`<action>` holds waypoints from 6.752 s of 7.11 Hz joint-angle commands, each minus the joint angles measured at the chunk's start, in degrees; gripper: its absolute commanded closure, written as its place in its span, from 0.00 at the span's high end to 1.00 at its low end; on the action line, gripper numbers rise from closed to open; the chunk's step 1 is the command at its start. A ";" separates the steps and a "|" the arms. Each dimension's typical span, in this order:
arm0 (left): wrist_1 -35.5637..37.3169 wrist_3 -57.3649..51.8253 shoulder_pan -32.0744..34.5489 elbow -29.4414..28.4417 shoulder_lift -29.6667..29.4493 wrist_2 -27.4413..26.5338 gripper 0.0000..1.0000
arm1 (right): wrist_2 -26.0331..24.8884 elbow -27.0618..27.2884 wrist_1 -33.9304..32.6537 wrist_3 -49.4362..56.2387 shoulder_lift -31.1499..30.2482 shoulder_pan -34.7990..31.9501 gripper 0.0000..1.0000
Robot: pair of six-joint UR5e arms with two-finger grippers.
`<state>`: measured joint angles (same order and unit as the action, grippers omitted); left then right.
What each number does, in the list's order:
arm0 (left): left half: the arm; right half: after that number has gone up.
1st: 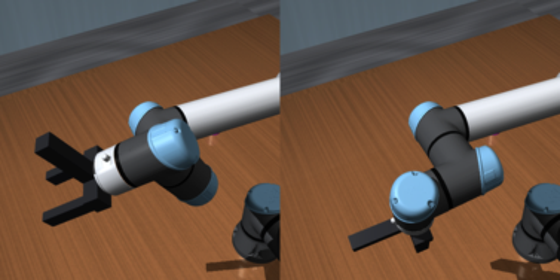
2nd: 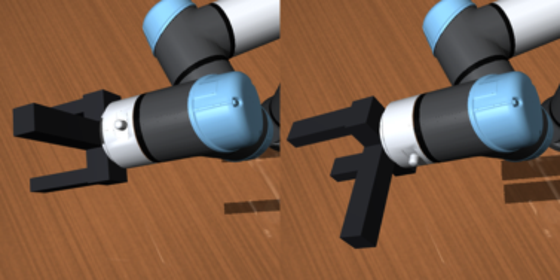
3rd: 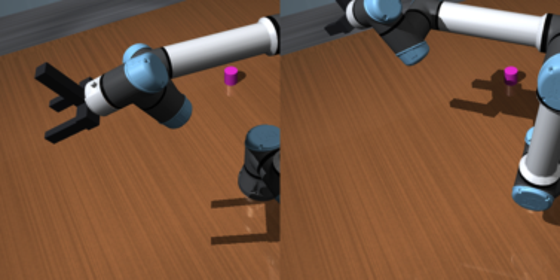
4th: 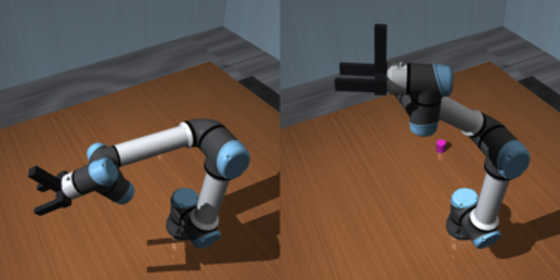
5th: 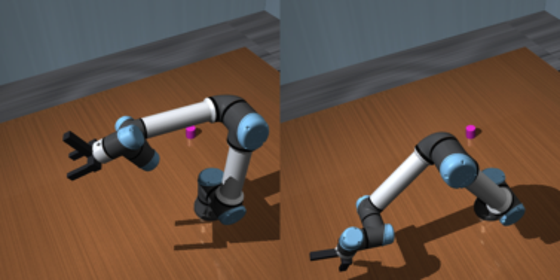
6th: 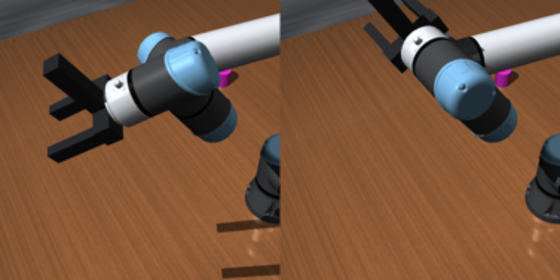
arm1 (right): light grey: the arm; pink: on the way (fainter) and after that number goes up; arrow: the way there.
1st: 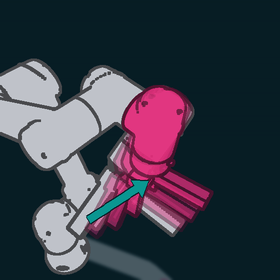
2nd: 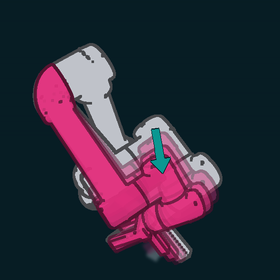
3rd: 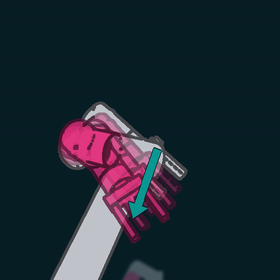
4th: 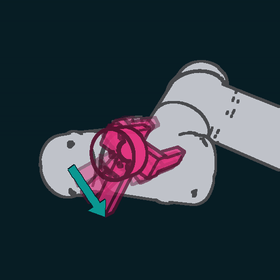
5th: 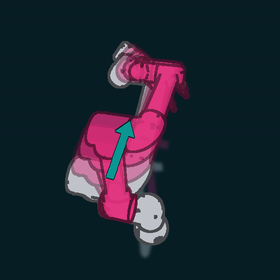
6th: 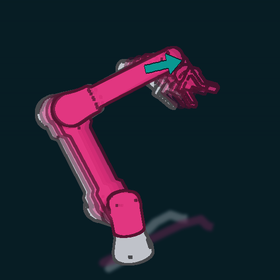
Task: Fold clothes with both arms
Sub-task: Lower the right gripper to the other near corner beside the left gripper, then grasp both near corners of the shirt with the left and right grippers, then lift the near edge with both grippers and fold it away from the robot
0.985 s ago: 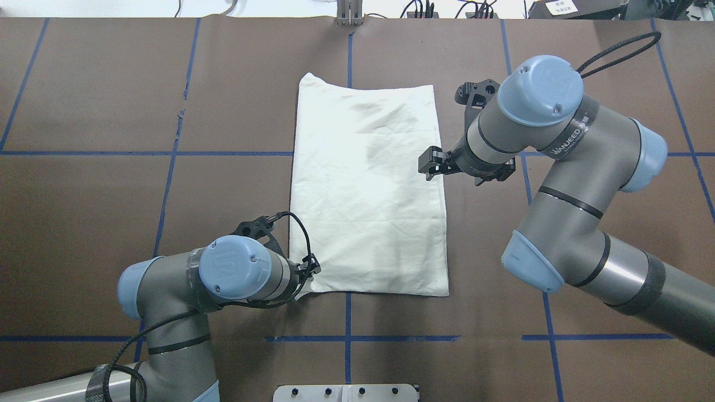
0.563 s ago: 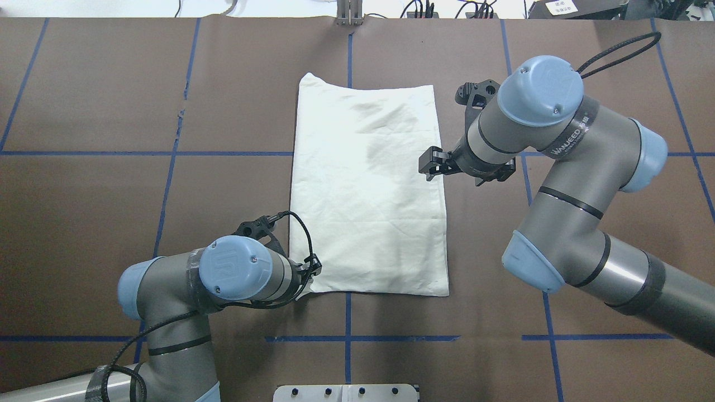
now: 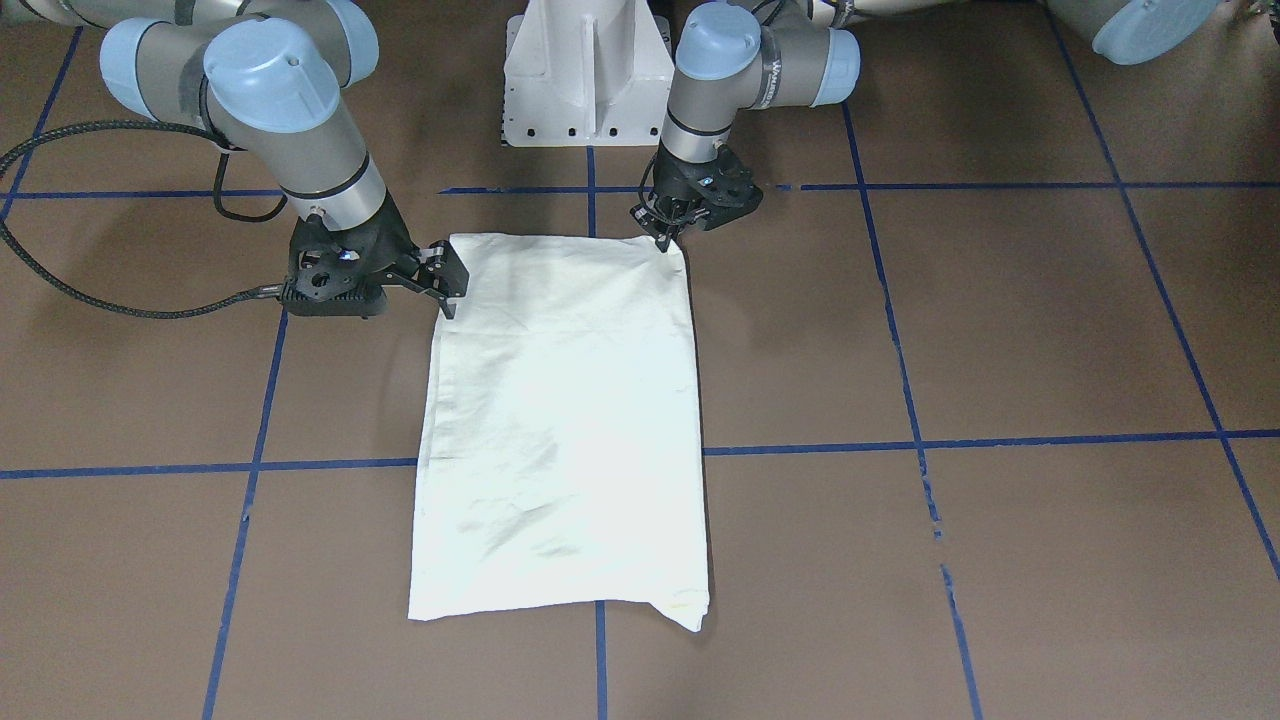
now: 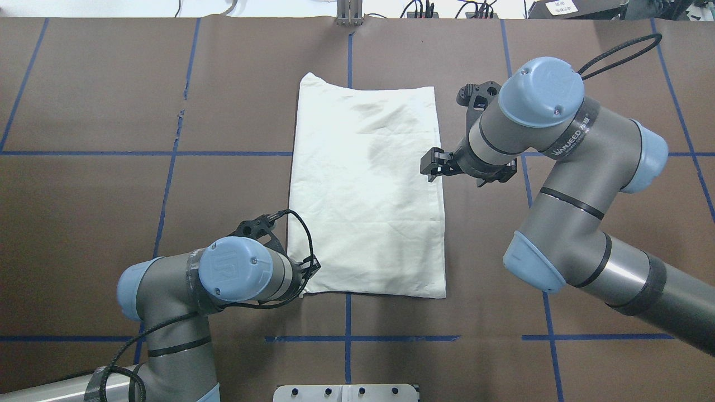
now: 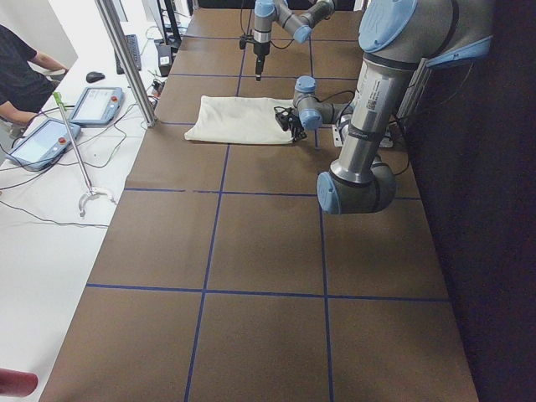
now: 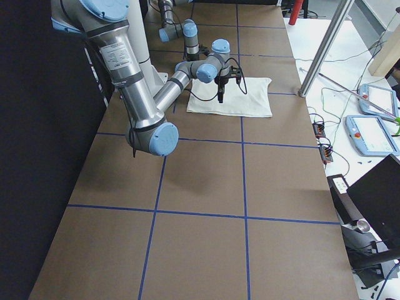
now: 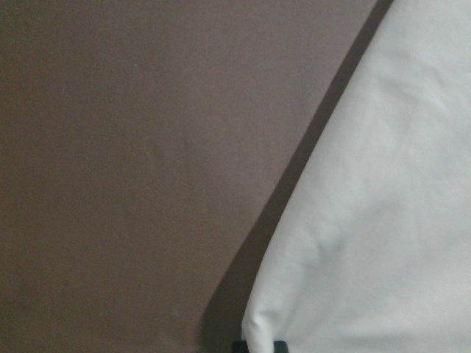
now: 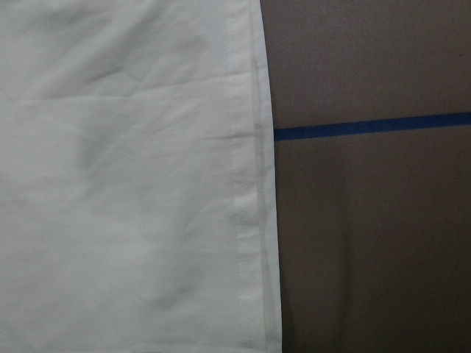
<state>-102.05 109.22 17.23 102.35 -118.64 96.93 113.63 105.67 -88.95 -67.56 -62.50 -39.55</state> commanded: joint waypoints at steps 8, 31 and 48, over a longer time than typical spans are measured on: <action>1.68 -0.94 -0.97 5.41 -0.36 1.15 0.00 | -14.03 3.05 8.22 -48.60 -7.25 18.36 1.00; 2.82 -0.94 -6.57 14.34 1.99 0.89 0.00 | -13.61 10.39 4.13 -47.75 -8.22 22.04 0.00; -11.07 -21.66 19.59 -13.40 -10.12 6.25 0.00 | -1.21 -33.23 28.92 -47.58 16.61 -2.37 0.06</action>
<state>-113.07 89.32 36.58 89.93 -128.38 103.32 112.41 75.05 -60.38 -115.14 -47.59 -41.41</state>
